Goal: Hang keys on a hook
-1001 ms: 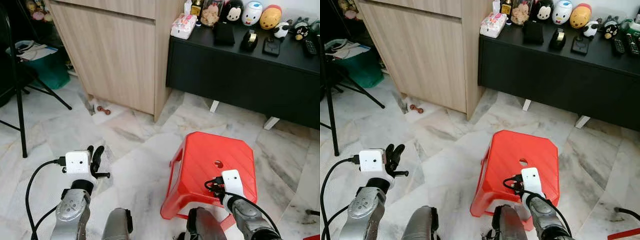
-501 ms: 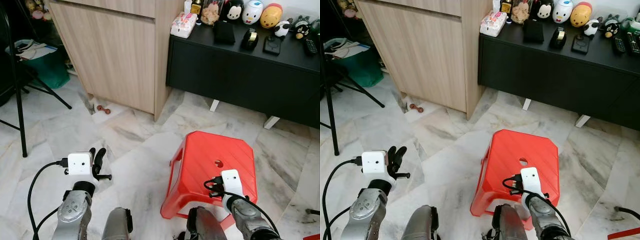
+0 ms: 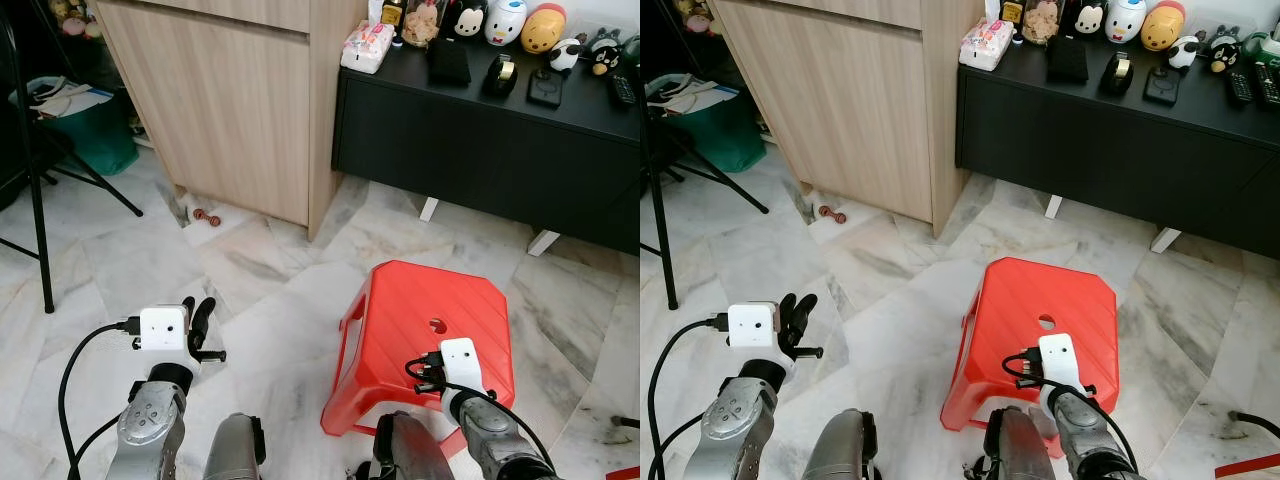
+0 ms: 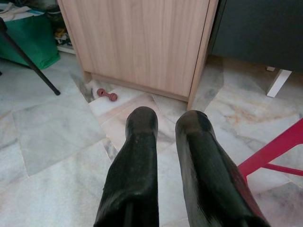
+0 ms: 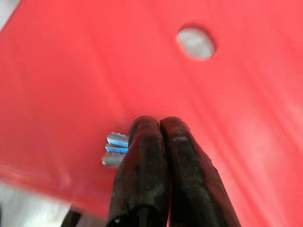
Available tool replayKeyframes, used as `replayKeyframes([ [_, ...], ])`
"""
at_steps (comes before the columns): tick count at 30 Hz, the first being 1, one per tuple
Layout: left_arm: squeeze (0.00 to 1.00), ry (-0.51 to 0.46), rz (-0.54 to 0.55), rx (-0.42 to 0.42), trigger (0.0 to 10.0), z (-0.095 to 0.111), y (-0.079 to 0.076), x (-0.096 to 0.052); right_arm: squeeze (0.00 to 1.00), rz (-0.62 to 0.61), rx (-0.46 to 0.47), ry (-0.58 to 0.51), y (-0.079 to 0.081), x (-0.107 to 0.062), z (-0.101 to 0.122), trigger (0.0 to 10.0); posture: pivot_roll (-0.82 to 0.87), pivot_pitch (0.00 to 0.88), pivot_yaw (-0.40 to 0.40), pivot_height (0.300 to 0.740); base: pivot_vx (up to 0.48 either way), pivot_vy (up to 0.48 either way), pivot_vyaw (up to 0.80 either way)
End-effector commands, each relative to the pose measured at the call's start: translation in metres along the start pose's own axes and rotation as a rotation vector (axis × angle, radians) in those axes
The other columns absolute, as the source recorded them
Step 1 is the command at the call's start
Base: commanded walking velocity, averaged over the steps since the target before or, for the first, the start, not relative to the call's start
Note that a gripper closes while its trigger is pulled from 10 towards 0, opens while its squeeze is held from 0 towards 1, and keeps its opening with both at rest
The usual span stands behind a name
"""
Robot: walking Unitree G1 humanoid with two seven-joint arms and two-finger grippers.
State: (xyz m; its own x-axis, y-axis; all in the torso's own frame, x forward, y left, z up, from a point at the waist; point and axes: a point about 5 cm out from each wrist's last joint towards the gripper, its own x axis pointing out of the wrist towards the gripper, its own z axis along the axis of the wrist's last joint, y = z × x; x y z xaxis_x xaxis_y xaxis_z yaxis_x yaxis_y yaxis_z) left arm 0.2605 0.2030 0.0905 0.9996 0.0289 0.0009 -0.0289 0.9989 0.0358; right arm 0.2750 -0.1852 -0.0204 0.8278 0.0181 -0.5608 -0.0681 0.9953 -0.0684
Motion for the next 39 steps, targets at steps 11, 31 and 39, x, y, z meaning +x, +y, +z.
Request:
replayKeyframes([
  [11,0.0,0.041,-0.004,0.04,10.0,-0.013,0.002,0.001,0.0,-0.091,0.133,-0.24,-0.01,-0.001,0.033,0.0,0.21,0.163,-0.057,0.626,0.0,0.0,0.0],
  [31,0.0,0.202,0.09,0.046,10.0,-0.063,0.029,-0.009,0.0,-0.159,0.222,-0.656,-0.016,-0.039,0.08,10.0,0.16,0.059,-0.052,0.626,0.0,0.0,0.0],
  [39,0.0,0.294,0.13,0.016,10.0,-0.091,0.032,-0.024,0.0,-0.195,0.237,-0.615,-0.019,-0.043,0.079,10.0,0.16,0.039,-0.068,0.626,0.0,0.0,0.0],
])
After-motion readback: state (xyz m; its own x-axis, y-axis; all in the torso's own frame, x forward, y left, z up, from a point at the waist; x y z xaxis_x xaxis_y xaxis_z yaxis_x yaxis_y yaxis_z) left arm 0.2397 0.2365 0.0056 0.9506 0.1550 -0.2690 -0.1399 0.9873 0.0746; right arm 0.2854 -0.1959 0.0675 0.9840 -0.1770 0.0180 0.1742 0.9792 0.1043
